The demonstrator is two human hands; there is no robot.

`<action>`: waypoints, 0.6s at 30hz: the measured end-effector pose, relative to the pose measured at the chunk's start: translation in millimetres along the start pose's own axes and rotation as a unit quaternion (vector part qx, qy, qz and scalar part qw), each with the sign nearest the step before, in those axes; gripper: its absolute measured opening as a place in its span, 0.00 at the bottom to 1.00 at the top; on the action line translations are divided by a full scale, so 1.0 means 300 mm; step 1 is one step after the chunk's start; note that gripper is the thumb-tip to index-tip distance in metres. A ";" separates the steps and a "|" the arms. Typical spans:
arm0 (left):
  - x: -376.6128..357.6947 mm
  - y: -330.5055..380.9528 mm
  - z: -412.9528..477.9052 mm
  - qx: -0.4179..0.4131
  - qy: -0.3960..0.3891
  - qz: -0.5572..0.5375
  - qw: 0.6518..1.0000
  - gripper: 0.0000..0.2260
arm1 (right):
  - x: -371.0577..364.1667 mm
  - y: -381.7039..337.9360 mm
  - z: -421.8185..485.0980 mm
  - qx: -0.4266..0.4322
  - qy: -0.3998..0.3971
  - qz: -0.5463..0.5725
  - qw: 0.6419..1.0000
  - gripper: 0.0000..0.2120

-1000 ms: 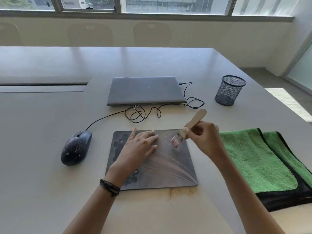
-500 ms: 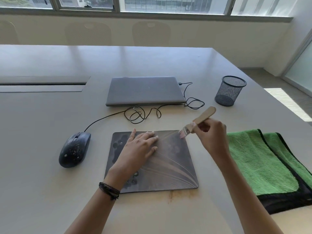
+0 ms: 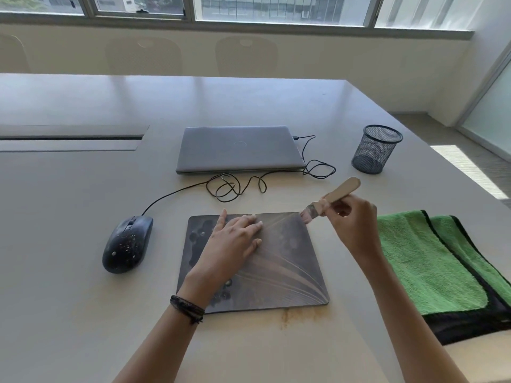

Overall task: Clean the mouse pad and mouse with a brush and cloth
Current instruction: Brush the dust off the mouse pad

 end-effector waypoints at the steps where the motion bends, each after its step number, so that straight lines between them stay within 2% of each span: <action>1: 0.001 0.000 -0.001 0.001 0.001 -0.002 1.000 0.20 | -0.009 -0.003 -0.006 -0.010 -0.021 0.029 0.999 0.03; 3: 0.002 0.000 -0.002 0.003 0.003 -0.006 1.000 0.20 | -0.045 -0.011 -0.025 -0.036 -0.097 0.094 0.990 0.05; 5: 0.002 0.000 -0.002 0.004 0.003 -0.009 1.000 0.20 | -0.069 -0.011 -0.043 -0.046 -0.143 0.105 0.983 0.07; 10: -0.001 -0.001 -0.005 0.001 0.008 -0.010 1.000 0.20 | -0.019 0.029 -0.012 -0.037 -0.037 0.002 0.999 0.05; 18: 0.015 0.043 -0.025 -0.018 0.018 -0.043 0.999 0.20 | -0.002 -0.058 -0.030 -0.009 -0.010 0.056 0.998 0.04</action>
Point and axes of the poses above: each hand's wrist, its own z-axis towards the middle knuckle, its own x-axis out of the back of the hand, y = z × x, the point moved 7 cm from there along z, towards the middle knuckle, and after that the axes turned 14 degrees about y, right-handed, at the moved point
